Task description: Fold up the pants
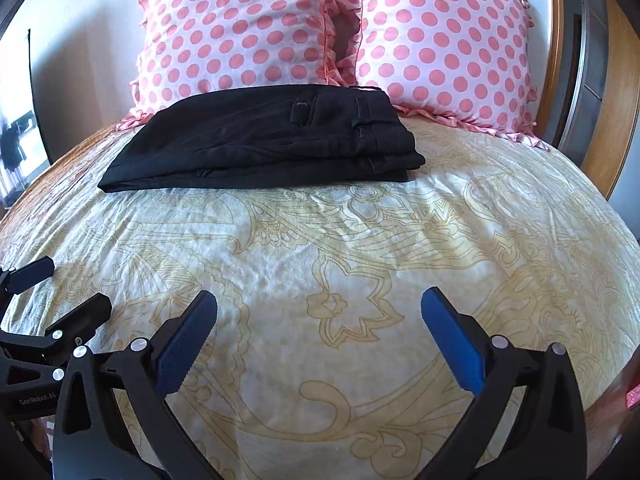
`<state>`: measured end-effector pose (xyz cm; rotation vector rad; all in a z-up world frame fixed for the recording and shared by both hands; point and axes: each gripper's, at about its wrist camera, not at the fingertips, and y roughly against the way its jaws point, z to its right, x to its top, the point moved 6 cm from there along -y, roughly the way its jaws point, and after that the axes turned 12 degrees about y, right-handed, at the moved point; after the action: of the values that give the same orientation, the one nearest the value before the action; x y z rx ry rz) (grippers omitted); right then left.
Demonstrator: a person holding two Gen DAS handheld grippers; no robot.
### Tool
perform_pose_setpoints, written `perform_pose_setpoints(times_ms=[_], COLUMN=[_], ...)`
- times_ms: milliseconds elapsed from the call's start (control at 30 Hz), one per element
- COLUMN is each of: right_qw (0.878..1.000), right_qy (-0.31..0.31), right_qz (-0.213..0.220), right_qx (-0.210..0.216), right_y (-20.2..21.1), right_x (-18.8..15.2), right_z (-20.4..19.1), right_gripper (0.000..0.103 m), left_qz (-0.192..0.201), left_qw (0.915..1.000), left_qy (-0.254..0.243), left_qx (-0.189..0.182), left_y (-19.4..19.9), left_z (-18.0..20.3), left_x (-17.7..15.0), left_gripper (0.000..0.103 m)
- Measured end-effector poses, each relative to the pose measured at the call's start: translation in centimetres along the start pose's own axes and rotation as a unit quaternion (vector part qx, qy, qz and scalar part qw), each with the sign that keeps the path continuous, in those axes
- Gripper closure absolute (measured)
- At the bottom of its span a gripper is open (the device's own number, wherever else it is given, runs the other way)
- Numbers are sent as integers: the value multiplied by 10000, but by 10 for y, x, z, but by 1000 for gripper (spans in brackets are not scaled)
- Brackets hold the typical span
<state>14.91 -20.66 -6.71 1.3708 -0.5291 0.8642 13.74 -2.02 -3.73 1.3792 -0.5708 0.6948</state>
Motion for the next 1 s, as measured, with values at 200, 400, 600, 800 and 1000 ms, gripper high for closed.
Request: perform_pose_setpoints(times_ms=[200, 400, 600, 800, 1000], right_qw=[9999, 9997, 9993, 9993, 9992], right_qy=[-33, 0, 17, 29, 34], right_qz=[97, 249, 365, 357, 383], right_qx=[59, 72, 69, 85, 79], right_y=[-2, -1, 0, 0, 0], right_x=[-6, -8, -9, -9, -9], right_z=[-2, -2, -2, -2, -2], right_gripper=[1, 1, 1, 1, 1], left_qz=[166, 367, 525, 514, 536], left_qw=[9999, 9993, 9985, 9985, 9983], left_qy=[-17, 40, 125, 146, 178], left_qx=[30, 55, 132, 143, 168], left_y=[3, 5, 7, 7, 6], left_z=[0, -1, -1, -2, -3], left_x=[-4, -7, -9, -8, -7], left_gripper=[2, 2, 2, 2, 2])
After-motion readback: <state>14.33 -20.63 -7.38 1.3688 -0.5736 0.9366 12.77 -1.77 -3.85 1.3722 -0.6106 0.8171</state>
